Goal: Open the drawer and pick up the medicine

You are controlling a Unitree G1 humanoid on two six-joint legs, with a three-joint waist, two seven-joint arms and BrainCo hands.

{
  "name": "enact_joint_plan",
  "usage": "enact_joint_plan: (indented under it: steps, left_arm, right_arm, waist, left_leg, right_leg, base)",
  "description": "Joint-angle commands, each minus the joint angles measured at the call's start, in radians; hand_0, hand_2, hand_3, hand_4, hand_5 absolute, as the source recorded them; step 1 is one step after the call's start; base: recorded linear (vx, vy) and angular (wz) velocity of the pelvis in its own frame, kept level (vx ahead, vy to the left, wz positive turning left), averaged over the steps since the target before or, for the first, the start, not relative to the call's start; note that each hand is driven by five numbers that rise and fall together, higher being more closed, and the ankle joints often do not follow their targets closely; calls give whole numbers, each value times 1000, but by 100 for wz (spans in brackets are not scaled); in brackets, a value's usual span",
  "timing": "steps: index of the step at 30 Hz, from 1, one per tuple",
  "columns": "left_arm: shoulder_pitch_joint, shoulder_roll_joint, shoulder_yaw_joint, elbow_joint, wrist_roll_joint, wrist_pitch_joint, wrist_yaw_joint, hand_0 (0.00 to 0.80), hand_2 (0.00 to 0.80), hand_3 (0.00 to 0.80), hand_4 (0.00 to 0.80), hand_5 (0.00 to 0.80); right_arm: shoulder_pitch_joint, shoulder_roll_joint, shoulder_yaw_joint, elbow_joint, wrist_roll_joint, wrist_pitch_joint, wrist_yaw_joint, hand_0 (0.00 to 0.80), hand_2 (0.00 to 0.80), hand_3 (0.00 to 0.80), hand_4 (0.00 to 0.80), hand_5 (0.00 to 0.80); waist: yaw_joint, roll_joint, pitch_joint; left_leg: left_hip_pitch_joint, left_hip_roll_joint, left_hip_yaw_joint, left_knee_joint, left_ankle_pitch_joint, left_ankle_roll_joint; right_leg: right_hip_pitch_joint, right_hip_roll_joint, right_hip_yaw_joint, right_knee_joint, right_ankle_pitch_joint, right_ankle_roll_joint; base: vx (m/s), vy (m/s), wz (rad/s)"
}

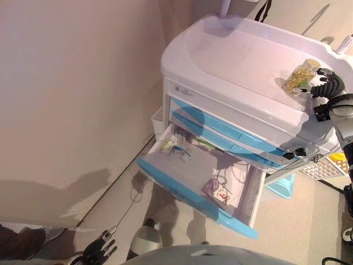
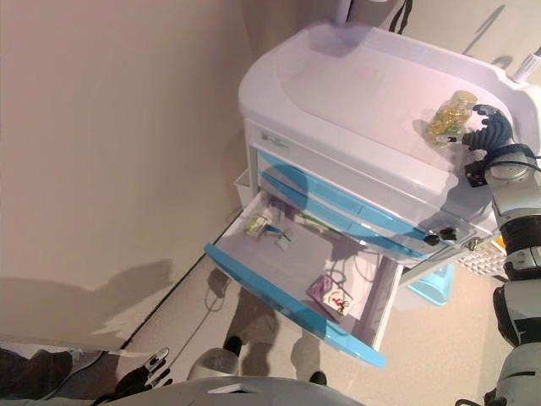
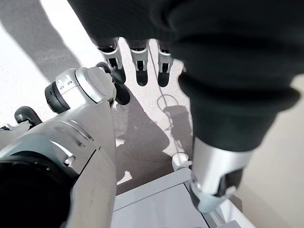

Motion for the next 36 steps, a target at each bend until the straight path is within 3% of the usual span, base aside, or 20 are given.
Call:
enact_joint_plan:
  steps: [1,8,18,25,29,31,34,36]
  left_arm:
    - [29,45,-56,-21,8,2,-6,0,0,0,0,0]
    - [34,48,-51,-29,11,7,-11,0,0,0,0,0]
    - [40,64,-70,-69,27,1,-37,0,0,0,0,0]
    - [33,80,-123,-79,212,-8,-34,0,0,0,0,0]
    - [8,75,-154,-31,372,-2,8,0,0,0,0,0]
    - [-11,76,-166,-11,476,-6,13,0,0,0,0,0]
    - [-38,78,-183,0,620,-19,53,0,0,0,0,0]
    - [-63,81,-204,6,718,-23,64,0,0,0,0,0]
  right_arm:
    - [-88,-141,71,-76,-23,-13,-87,0,0,0,0,0]
    - [-130,-190,60,-147,17,-6,-127,0,0,0,0,0]
    - [-247,-303,82,-241,103,-46,-195,0,0,0,0,0]
    - [-255,-382,20,-392,210,-68,-281,0,0,0,0,0]
    - [-111,-384,-153,-515,258,-76,-377,0,0,0,0,0]
    - [36,-356,-302,-613,297,-74,-391,0,0,0,0,0]
    - [351,-259,-549,-803,361,-82,-325,0,0,0,0,0]
    - [526,-181,-655,-893,389,-69,-244,0,0,0,0,0]
  waist:
    - [17,-3,-12]
    - [3,-8,-19]
    - [-25,-24,-34]
    - [-80,-25,-55]
    - [-132,-15,-66]
    - [-164,-10,-71]
    - [-219,-3,-74]
    - [-250,2,-71]
  left_leg:
    - [-22,-11,-16,17,-26,49]
    - [-20,-9,-8,17,-28,50]
    - [-12,-1,20,13,-34,48]
    - [-10,5,60,14,-39,50]
    - [-6,10,89,20,-48,51]
    - [-15,11,108,29,-46,51]
    - [-13,16,134,36,-56,49]
    - [-8,20,152,39,-60,51]
  right_leg:
    - [-33,-49,-22,120,-13,46]
    - [-37,-49,-12,120,-12,47]
    - [-41,-43,7,113,-8,48]
    - [-59,-36,41,110,-5,51]
    - [-73,-31,72,114,-11,51]
    - [-88,-32,89,117,-6,51]
    - [-104,-28,123,124,-9,53]
    - [-114,-25,146,130,-9,54]
  base:
    - [0,0,0]
    - [0,0,0]
    - [1,-10,-6]
    - [-8,-18,-10]
    - [-13,-8,-20]
    - [-39,-6,-24]
    - [-11,-13,-20]
    - [0,-25,-25]
